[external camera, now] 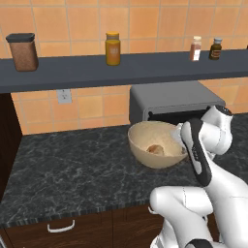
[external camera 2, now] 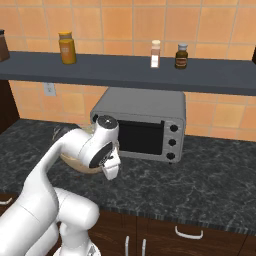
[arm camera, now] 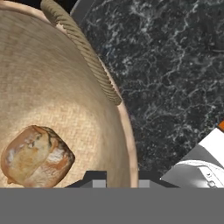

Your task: Open the cabinet, pick up the bread from the cabinet and place it in the basket. Then move the basket to the dining counter.

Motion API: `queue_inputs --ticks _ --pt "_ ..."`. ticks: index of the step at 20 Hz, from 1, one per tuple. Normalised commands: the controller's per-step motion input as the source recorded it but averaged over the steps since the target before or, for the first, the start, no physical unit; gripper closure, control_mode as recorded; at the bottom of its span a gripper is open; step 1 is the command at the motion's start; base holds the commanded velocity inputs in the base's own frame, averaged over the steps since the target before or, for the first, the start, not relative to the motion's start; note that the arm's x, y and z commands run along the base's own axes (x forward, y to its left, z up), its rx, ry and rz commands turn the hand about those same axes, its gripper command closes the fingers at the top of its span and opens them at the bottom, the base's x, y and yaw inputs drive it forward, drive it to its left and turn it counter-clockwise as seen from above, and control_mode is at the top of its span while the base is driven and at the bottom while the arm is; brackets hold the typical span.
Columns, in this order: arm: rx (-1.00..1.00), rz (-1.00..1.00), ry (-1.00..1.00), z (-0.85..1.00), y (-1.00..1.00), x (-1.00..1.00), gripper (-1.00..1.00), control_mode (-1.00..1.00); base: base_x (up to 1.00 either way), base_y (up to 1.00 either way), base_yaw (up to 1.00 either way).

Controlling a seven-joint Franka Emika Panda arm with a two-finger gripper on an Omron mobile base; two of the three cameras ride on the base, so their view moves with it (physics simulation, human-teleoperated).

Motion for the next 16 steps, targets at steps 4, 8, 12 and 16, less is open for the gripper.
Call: queue_inputs --ticks 4,8,12,16 --pt "-0.16 0.0 -0.08 0.47 -0.11 -0.31 1.0 -1.0 0.0 0.0 0.0" --pt "-0.26 0.0 0.0 0.53 -0.12 -0.29 1.0 -1.0 0.0 0.0 0.0" --pt "-0.12 0.0 0.0 0.36 -0.06 -0.22 1.0 -1.0 0.0 0.0 0.0" --pt "0.05 0.0 -0.06 0.13 -0.04 -0.36 1.0 -1.0 0.0 0.0 0.0"
